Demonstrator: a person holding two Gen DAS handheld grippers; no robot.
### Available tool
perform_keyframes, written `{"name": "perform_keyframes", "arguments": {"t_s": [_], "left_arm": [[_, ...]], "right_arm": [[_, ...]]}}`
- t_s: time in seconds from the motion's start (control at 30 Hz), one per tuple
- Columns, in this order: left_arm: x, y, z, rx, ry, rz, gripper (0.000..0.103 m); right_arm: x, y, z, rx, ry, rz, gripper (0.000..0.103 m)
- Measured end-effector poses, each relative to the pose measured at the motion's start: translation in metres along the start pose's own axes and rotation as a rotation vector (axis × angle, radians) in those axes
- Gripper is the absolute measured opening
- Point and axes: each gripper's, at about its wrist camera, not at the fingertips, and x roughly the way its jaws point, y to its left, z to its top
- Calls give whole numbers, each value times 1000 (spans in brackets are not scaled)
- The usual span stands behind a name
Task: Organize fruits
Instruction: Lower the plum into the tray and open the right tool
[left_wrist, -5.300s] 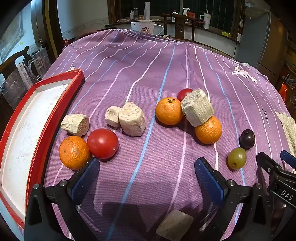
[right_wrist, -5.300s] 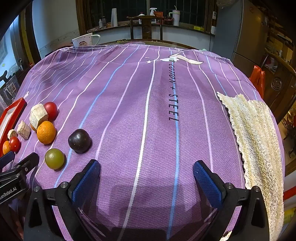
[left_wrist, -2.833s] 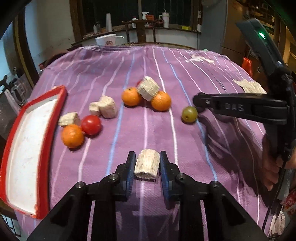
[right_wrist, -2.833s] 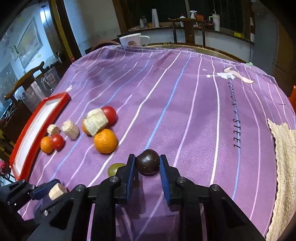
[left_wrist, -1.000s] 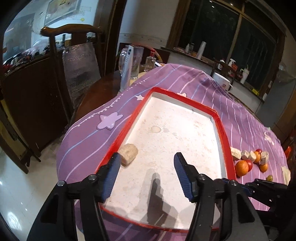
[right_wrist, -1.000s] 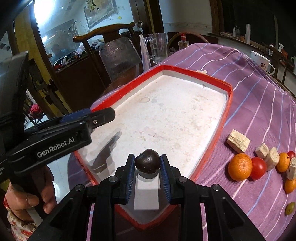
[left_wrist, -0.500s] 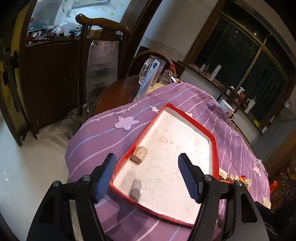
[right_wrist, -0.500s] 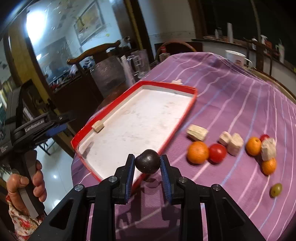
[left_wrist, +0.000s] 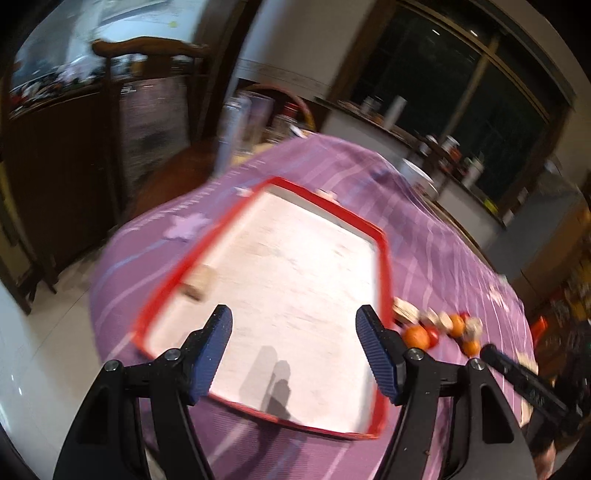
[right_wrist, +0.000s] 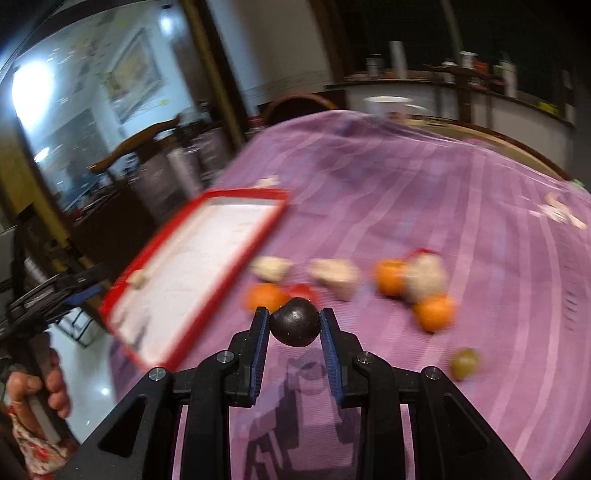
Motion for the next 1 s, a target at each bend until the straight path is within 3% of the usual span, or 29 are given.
{"name": "perform_keyframes", "arguments": {"t_s": [0.1, 0.23, 0.37, 0.57, 0.73, 0.9, 1.0], "left_arm": [[14, -33, -8, 83, 39, -43, 69], [35, -83, -23, 222, 97, -89, 69], [58, -128, -37, 362, 141, -75, 69], [66, -155, -51, 441, 161, -93, 69], [69, -159, -55, 490, 130, -57, 69], [76, -139, -45, 438, 144, -24, 69], [71, -126, -38, 413, 128, 4, 69]], "right_arm": [[-9, -40, -5, 53, 7, -74, 31], [-18, -76, -10, 106, 4, -111, 31], [-18, -86, -14, 114, 10, -116, 31], [-10, -88, -27, 87, 27, -126, 31], [-11, -83, -29, 96, 36, -39, 31], [-1, -51, -37, 46, 115, 122, 31], [11, -27, -48, -30, 170, 131, 31]]}}
